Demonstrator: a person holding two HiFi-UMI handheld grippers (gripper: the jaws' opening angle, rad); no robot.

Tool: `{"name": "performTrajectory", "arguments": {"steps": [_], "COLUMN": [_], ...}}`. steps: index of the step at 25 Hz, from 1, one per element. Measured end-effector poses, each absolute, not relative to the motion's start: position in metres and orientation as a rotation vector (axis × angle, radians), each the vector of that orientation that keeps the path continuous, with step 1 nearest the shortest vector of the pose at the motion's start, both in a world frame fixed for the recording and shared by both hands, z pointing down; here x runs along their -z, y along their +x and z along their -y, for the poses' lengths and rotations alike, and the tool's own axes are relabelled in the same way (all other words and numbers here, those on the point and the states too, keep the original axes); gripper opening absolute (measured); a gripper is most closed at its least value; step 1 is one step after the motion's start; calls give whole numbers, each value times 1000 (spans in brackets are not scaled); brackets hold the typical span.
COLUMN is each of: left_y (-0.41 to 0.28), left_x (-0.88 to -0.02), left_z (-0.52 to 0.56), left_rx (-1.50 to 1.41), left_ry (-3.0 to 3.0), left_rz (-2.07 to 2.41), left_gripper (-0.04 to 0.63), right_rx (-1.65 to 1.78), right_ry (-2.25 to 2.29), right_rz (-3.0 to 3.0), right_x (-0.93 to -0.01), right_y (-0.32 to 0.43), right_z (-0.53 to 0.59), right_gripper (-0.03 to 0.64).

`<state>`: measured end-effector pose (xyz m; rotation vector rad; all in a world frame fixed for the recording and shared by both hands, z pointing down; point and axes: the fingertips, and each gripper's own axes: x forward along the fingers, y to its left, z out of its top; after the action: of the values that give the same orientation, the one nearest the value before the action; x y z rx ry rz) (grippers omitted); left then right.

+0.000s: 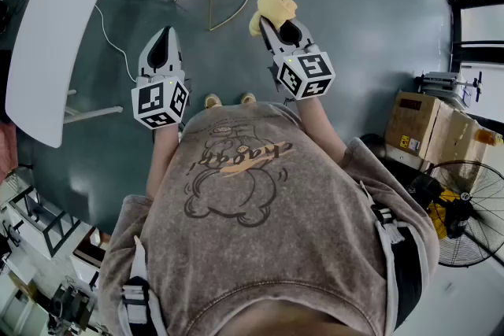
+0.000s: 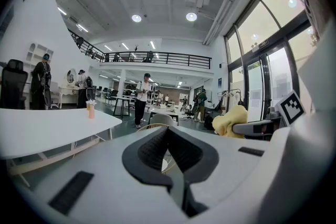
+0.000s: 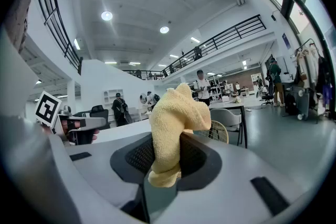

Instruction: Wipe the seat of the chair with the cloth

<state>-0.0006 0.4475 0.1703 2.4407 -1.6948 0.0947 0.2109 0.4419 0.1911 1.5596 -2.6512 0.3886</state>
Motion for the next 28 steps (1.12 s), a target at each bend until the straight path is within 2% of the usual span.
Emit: {"name": "performTrajectory", "arguments": {"steps": [28], "left_y": [-58], "left_x": [-195], "left_z": [-413], "left_rx": [-143], "left_ry": [2504], "left_rz": [1549], "left_gripper": [9], "right_rx": [-395], "right_ry": [1659], "right_rz": [2638], "right_x": [-204], "right_y": [146], "right_z": [-436], "right_gripper": [120]}}
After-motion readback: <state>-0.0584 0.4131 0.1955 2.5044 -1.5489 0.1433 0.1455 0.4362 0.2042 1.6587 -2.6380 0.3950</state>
